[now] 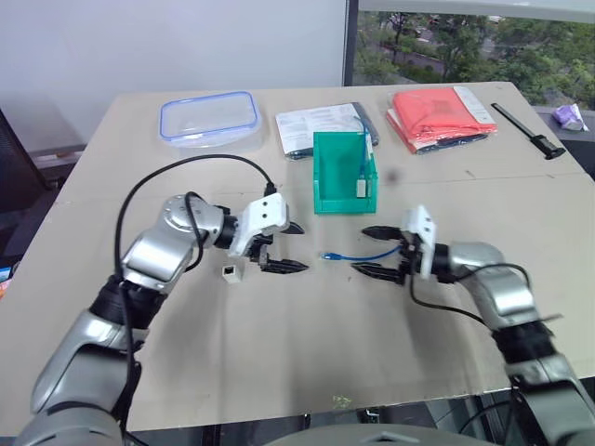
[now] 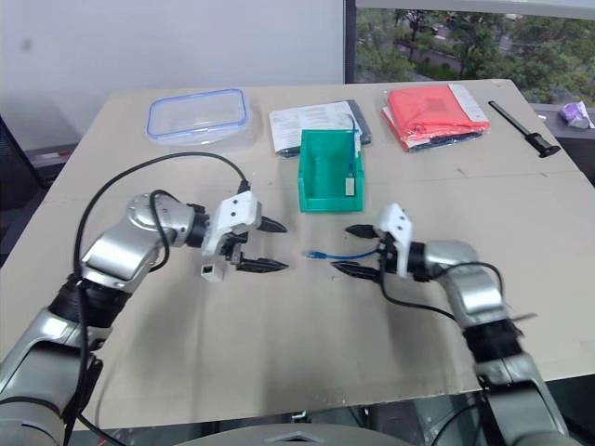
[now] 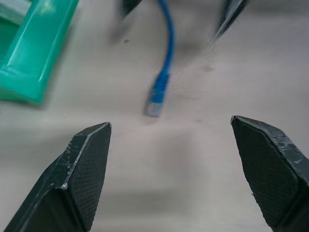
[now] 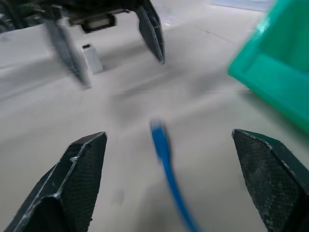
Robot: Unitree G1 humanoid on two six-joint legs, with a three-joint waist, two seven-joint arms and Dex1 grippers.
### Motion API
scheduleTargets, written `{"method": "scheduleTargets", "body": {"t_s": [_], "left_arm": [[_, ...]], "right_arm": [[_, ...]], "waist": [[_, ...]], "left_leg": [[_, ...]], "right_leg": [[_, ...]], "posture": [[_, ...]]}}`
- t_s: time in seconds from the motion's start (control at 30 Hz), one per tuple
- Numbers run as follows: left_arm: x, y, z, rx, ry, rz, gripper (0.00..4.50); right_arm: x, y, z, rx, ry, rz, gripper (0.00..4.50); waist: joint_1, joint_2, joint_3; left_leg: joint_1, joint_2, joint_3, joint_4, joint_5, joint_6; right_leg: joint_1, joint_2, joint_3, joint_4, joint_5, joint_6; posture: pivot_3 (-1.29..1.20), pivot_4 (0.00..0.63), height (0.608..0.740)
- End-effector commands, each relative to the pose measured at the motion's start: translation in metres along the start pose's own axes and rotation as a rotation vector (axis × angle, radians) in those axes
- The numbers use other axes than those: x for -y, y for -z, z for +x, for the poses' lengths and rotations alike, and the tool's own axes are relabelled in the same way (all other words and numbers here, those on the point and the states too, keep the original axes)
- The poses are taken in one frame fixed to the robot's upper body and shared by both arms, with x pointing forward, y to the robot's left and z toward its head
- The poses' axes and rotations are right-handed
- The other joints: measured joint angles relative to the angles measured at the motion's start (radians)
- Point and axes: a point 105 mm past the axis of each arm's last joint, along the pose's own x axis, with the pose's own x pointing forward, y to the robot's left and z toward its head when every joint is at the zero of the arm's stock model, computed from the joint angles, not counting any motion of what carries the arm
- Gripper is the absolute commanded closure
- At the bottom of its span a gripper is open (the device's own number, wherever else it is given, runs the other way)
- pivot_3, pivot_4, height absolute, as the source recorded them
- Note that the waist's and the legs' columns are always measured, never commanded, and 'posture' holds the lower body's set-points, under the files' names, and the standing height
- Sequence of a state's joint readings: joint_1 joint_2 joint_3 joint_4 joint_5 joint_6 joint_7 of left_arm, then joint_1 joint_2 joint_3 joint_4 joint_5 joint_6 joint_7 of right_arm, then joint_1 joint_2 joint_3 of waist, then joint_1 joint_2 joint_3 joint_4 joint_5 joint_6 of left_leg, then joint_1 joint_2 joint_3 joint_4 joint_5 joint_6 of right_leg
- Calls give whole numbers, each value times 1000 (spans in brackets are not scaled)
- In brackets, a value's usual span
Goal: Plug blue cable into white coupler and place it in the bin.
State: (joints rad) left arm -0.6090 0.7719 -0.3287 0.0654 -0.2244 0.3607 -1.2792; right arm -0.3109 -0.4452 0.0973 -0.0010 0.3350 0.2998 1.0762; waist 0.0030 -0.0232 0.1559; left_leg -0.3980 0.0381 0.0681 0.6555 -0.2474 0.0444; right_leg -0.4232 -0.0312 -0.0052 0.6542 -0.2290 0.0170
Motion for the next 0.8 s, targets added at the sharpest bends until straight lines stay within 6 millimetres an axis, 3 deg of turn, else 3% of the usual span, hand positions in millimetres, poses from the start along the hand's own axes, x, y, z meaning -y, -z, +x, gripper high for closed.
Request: {"method": "scheduleTargets", "body": {"t_s": [0.03, 0.17, 0.37, 0.47, 0.53, 0.7, 0.73, 0.8], "left_arm": [[-2, -4, 13, -3, 37, 70, 393], [-5, -2, 30, 2, 63, 95, 393], [-12, 6, 37, -37, 68, 139, 393], [-15, 7, 40, -38, 68, 141, 1269], [-16, 7, 41, -37, 67, 143, 2315], [-15, 7, 44, -29, 88, 147, 4244], [-14, 7, 44, -24, 90, 146, 4466], [-14, 4, 44, 0, 89, 133, 4466]], "right_arm": [[-7, -16, -20, 54, 41, -49, 320], [-12, -13, -38, 47, 89, -35, 320], [-20, -9, -49, 44, 100, -13, 320], [-21, -8, -50, 44, 102, -11, 296], [-21, -8, -51, 45, 103, -12, 296], [-21, -9, -51, 47, 98, -9, 296], [-23, -8, -52, 44, 83, 9, 296], [-29, -6, -54, 37, 58, 57, 296]], "waist": [[-2, 0, 0], [-2, 0, 0], [-10, -1, 1], [-10, -1, 1], [-10, -1, 0], [-10, -1, 0], [-9, -1, 0], [-8, -1, 0]], "left_leg": [[0, 0, 0, 0, 0, 0], [1, 0, 0, 2, 0, 0], [0, 1, -1, 8, 0, 0], [0, 1, 0, 9, 0, 0], [-1, 1, 0, 11, 0, 0], [-1, 1, 0, 11, -1, 1], [-2, 1, 0, 11, -1, 1], [-1, 1, -1, 11, -1, 1]], "right_leg": [[0, 0, 0, 1, 0, 0], [0, 2, 0, 3, 0, 0], [0, 3, 0, 5, 0, 0], [0, 2, 0, 6, 0, 0], [0, 1, 1, 6, 0, 0], [1, 0, 1, 6, 0, 0], [1, 0, 1, 6, 0, 0], [1, 1, 1, 6, 0, 0]], "posture": [[0, 150, 736], [0, 150, 736], [0, 150, 736], [0, 150, 736], [0, 150, 736], [0, 150, 736], [0, 150, 736], [0, 150, 736]]}}
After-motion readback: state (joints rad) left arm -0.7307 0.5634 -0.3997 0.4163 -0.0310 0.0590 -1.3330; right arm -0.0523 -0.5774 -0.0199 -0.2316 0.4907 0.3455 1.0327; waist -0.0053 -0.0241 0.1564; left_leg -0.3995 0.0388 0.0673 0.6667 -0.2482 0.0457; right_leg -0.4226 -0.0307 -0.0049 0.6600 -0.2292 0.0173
